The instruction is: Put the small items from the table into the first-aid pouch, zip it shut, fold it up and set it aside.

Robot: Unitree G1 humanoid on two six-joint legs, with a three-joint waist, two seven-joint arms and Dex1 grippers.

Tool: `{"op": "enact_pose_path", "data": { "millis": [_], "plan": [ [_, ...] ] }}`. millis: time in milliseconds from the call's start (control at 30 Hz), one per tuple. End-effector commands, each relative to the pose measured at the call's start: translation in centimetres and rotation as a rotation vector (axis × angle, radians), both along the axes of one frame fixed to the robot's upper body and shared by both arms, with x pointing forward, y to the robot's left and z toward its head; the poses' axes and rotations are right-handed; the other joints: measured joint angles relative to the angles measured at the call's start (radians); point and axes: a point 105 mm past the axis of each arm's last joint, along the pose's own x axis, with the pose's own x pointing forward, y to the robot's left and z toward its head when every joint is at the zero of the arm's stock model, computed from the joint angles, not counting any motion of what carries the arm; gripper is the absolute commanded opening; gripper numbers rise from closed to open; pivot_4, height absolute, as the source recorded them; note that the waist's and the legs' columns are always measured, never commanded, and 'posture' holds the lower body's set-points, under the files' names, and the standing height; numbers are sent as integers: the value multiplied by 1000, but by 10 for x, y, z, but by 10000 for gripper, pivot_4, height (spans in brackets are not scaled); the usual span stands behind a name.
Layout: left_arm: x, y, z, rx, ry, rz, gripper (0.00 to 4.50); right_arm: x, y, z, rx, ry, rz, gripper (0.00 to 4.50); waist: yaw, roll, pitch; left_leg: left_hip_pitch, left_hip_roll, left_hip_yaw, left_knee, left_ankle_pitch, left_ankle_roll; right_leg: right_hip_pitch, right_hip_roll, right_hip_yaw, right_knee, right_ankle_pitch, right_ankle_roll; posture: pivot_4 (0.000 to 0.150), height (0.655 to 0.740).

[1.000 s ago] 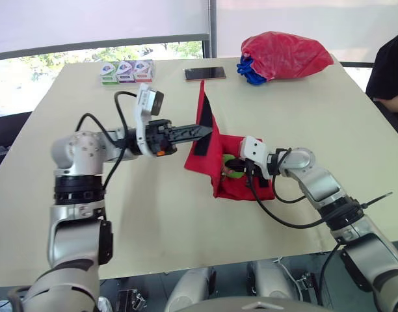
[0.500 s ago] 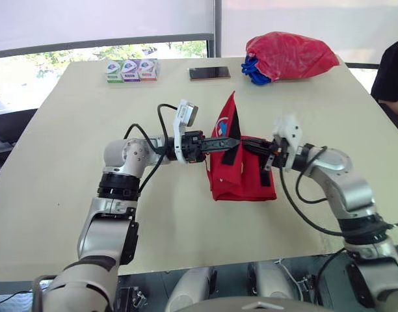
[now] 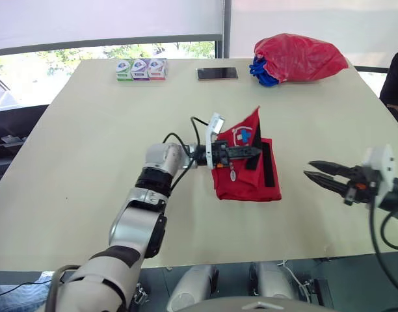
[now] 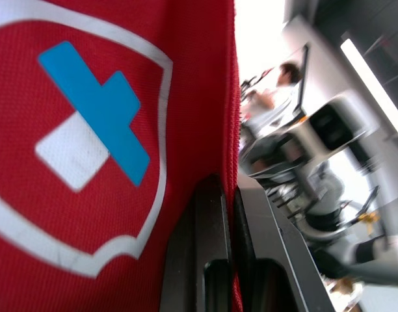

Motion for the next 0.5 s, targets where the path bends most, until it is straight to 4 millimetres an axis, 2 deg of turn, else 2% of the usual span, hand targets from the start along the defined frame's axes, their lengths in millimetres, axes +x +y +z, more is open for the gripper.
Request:
{"op": "enact_pose_path", "data": {
  "millis": [33,67,100,133,167,233,367,467,500],
  "plan": [
    [-8,-10,-5,21,-26,-71,0,-5,-9,7,12,-61,14,33446,0,0,0,0,0,0,0,0,0,0,0,0,0,0,0,1500,7400],
    [-9,-11,-8,31,-31,-77,0,-5,-12,3,-3,-61,15,39149,0,0,0,0,0,0,0,0,0,0,0,0,0,0,0,1500,7400],
    [-9,-13,-11,48,-36,-78,3256,-5,-15,1,5,-62,10,43948,2,0,0,0,0,0,0,0,0,0,0,0,0,0,0,1500,7400],
    [-9,-14,-14,57,-39,-80,7026,-5,-18,0,13,-64,7,45000,2,0,0,0,0,0,0,0,0,0,0,0,0,0,0,1500,7400],
    [-9,-15,-15,61,-42,-80,9961,-5,-20,-2,10,-65,9,45000,3,0,0,0,-1,0,0,0,0,0,1,0,0,0,0,1500,7400],
    [-9,-18,-15,62,-46,-78,21417,-6,-22,-3,-1,-65,14,45000,3,0,0,0,-1,0,1,0,0,0,1,0,0,0,0,1500,7400],
    [-9,-25,-14,61,-52,-80,40112,-5,-23,-3,24,-64,15,45000,3,0,0,0,-1,-1,1,0,0,1,1,-1,0,0,0,1500,7400],
    [-11,-25,-15,59,-51,-87,44144,-6,-23,-4,34,-61,18,45000,4,2,-1,1,-1,-1,2,0,0,2,1,-1,0,0,1,1500,7400],
    [-12,-25,-15,60,-55,-95,44144,-6,-23,-5,33,-59,19,45000,4,2,-1,1,-1,-1,2,0,0,2,1,-1,0,0,1,1500,7400]
  ]
}}
